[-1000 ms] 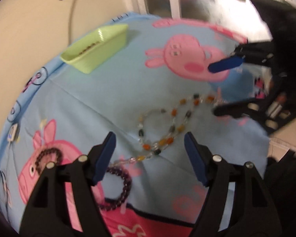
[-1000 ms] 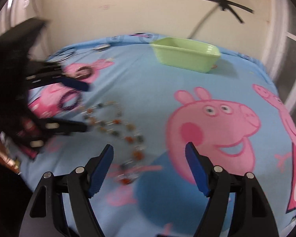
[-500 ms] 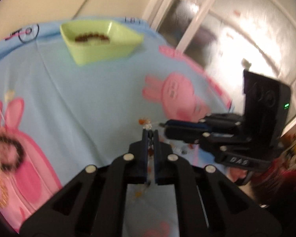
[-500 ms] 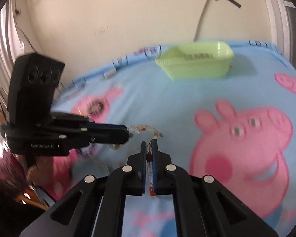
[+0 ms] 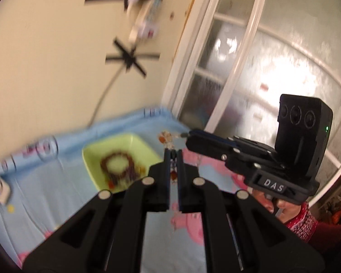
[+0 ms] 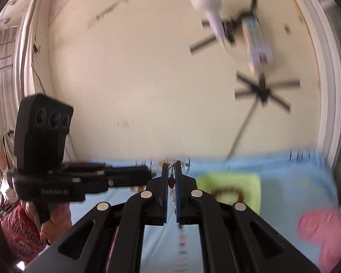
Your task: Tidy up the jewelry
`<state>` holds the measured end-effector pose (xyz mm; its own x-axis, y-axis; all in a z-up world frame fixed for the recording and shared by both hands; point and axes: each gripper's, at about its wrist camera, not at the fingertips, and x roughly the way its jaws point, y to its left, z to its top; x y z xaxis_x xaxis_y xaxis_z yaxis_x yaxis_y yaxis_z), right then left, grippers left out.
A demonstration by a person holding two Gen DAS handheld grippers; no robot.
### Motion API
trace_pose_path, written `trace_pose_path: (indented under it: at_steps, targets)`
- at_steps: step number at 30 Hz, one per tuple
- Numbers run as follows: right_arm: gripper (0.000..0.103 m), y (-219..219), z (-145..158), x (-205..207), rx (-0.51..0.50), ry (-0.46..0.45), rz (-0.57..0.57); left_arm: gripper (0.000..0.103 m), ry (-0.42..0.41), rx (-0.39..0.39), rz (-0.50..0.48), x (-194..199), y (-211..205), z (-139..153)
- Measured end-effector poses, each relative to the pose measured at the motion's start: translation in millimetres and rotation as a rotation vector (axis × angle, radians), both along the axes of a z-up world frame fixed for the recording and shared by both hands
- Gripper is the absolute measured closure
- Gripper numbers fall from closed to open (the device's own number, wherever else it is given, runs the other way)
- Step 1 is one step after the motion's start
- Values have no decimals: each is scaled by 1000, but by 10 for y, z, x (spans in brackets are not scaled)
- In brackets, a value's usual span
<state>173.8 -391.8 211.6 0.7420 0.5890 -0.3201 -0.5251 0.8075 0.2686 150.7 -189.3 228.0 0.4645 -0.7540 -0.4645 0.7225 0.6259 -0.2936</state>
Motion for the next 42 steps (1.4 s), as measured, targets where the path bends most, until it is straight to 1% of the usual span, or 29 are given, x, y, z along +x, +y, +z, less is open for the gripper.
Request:
trace_pose_path:
  at_steps: [1,3,5,7,9,10,12,14,15,17,18,19,20,21,22,23,24,27,28,30,32,33,34,35,36,38,40,42]
  targets:
    - [103,-47,153,-14,-8,-27,-8,99,-21,-11,9,25,-16,126]
    - [103,-39,403,99,-29,-67,-20,99,-53,-19,27,76,-52,301]
    - [103,-24,552,239,-50,-88,-36,99,-82,-15,48,160,-120,468]
    - [103,-2,619,344,-69,-98,-51,99,-91,-1,65,266,-197,519]
    - [103,17,542,476,-88,-88,-65,99,-84,17,83,361,-250,476]
    - [103,18,419,574,-92,-64,-69,99,-66,27,92,437,-279,399]
    - [103,28,139,639,-99,-27,-78,99,-20,52,110,614,-348,137]
    - [103,34,-332,787,-97,33,-84,99,32,84,136,782,-416,-252]
    - [103,40,-601,853,-88,81,-85,99,53,108,153,847,-455,-425]
    - [103,51,-1013,938,-82,161,-111,99,148,249,212,1044,-587,-1005]
    - [103,52,-1180,979,-95,207,-133,99,181,287,222,1081,-609,-1144]
    - [103,38,-1327,1007,-100,270,-135,99,232,319,231,1108,-606,-1313]
    - [103,9,-1380,979,-76,299,-126,99,253,307,230,1093,-565,-1357]
    - [103,-16,-1382,929,-51,299,-123,99,255,280,234,1048,-489,-1317]
    - [98,-50,-1333,834,-15,281,-122,99,247,264,238,1009,-433,-1248]
    - [87,-70,-1273,748,12,261,-122,99,235,249,242,961,-365,-1155]
    - [83,-81,-1223,672,33,247,-123,99,220,231,247,898,-284,-1039]
    - [82,-65,-1035,337,119,188,-105,99,150,124,254,538,164,-668]
    - [82,-16,-1029,161,151,171,-87,99,132,115,257,418,298,-619]
    - [82,109,-1111,-55,179,181,-51,99,125,125,261,261,498,-630]
    - [82,238,-1304,-282,196,210,-26,99,153,123,241,173,606,-753]
    - [82,283,-1397,-387,192,210,-42,99,165,135,234,163,620,-819]
    - [82,297,-1447,-450,188,211,-57,99,177,163,244,164,617,-894]
    - [82,298,-1501,-525,191,215,-69,99,191,168,245,163,620,-941]
    - [82,313,-1578,-576,193,230,-60,99,210,145,228,161,622,-955]
    - [82,352,-1651,-586,148,283,-34,99,209,117,220,150,629,-944]
    - [82,385,-1713,-511,89,341,-5,99,209,97,219,138,644,-939]
    - [82,419,-1753,-381,32,379,9,99,221,85,224,145,657,-969]
